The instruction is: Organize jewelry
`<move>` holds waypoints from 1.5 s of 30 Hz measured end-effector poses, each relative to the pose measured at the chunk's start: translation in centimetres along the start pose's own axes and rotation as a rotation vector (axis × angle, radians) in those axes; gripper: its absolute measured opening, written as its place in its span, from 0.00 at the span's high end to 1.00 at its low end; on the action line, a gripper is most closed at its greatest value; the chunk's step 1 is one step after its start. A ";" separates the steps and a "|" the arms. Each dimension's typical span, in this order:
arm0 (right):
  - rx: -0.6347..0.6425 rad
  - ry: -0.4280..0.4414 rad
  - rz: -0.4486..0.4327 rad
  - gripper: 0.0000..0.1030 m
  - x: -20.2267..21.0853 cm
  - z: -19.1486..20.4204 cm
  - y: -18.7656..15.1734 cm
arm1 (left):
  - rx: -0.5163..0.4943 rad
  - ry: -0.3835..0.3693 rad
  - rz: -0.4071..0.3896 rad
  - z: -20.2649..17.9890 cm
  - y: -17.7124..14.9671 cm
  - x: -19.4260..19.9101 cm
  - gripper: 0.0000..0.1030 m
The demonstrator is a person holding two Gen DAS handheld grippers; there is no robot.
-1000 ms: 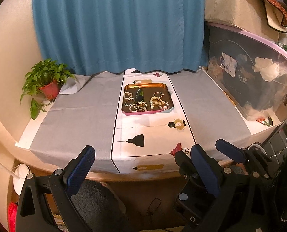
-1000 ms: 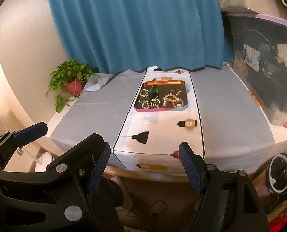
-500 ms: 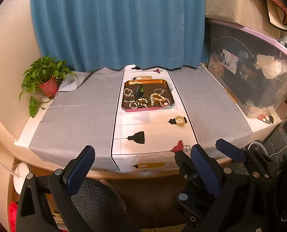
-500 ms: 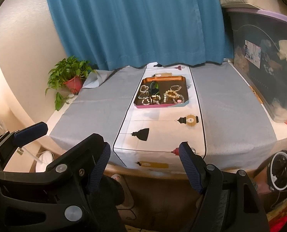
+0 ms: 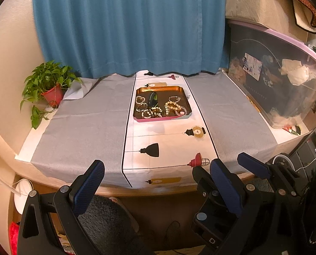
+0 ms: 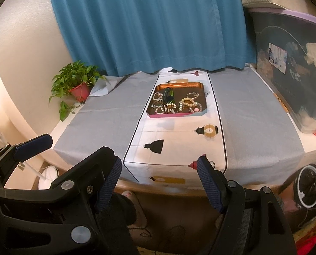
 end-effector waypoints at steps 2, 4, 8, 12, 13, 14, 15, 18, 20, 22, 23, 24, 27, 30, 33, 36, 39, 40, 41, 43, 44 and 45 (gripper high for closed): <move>-0.001 -0.001 -0.001 0.28 0.0 0.0 0.0 | 0.000 0.000 0.001 0.0 0.0 0.0 0.04; -0.001 0.001 -0.001 0.28 0.0 0.0 0.0 | -0.001 0.001 0.001 0.0 0.0 -0.1 0.04; -0.002 -0.001 -0.001 0.28 0.0 0.1 0.0 | -0.001 0.001 0.000 0.0 0.0 0.0 0.04; -0.003 0.000 0.000 0.28 0.0 0.1 0.0 | 0.000 -0.002 0.004 0.1 -0.1 -0.1 0.04; -0.002 -0.001 0.001 0.28 0.0 0.1 -0.1 | 0.001 -0.003 0.004 0.0 -0.1 -0.1 0.04; 0.000 -0.003 0.003 0.28 -0.1 0.1 -0.1 | 0.002 -0.004 0.004 0.0 -0.1 -0.1 0.04; 0.000 -0.003 0.002 0.28 0.0 0.1 -0.1 | 0.002 -0.005 0.005 0.1 -0.2 -0.1 0.04; -0.002 -0.001 0.001 0.28 -0.1 0.1 -0.2 | 0.000 -0.006 0.005 0.2 -0.2 -0.1 0.04; -0.002 0.000 0.001 0.28 -0.1 0.2 -0.3 | 0.000 -0.004 0.004 0.2 -0.2 -0.1 0.04; -0.001 -0.001 0.001 0.28 -0.1 0.2 -0.3 | 0.000 -0.005 0.004 0.2 -0.2 -0.1 0.04; -0.002 -0.001 0.001 0.28 -0.1 0.2 -0.3 | 0.000 -0.004 0.004 0.2 -0.2 -0.1 0.04; -0.002 0.000 0.001 0.28 -0.1 0.2 -0.3 | -0.001 -0.004 0.005 0.2 -0.2 -0.2 0.04; -0.002 -0.002 0.002 0.28 -0.1 0.2 -0.4 | 0.000 -0.005 0.004 0.2 -0.2 -0.1 0.04; -0.001 -0.002 0.002 0.28 -0.1 0.2 -0.3 | 0.000 -0.006 0.008 0.1 -0.2 -0.2 0.04; -0.003 0.000 0.004 0.28 -0.1 0.2 -0.4 | -0.003 -0.010 0.009 0.3 -0.5 -0.3 0.04; -0.002 -0.002 0.003 0.28 -0.1 0.3 -0.6 | -0.004 -0.011 0.007 0.4 -0.7 -0.3 0.04; -0.002 -0.001 0.003 0.28 -0.1 0.4 -0.8 | -0.003 -0.011 0.010 0.3 -0.6 -0.3 0.04; -0.002 -0.001 0.004 0.28 -0.1 0.4 -0.7 | -0.003 -0.010 0.010 0.3 -0.6 -0.3 0.04; -0.002 0.000 0.004 0.28 -0.1 0.4 -0.7 | -0.004 -0.010 0.010 0.3 -0.6 -0.3 0.04; -0.002 -0.001 0.005 0.28 -0.1 0.4 -0.7 | -0.003 -0.010 0.010 0.3 -0.5 -0.3 0.04; -0.002 0.000 0.004 0.28 -0.1 0.4 -0.6 | -0.003 -0.010 0.009 0.3 -0.5 -0.3 0.04; -0.003 0.000 0.004 0.28 -0.1 0.4 -0.7 | -0.003 -0.010 0.010 0.3 -0.6 -0.3 0.04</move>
Point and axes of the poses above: each gripper's, at about its wrist camera, not at the fingertips, and x roughly against the way its jaws point, z to its left, y to its top, the point moved 8 cm from there along -x, roughly the way its jaws point, and after that the axes turned 5 degrees about -y, right-handed, at the moved point
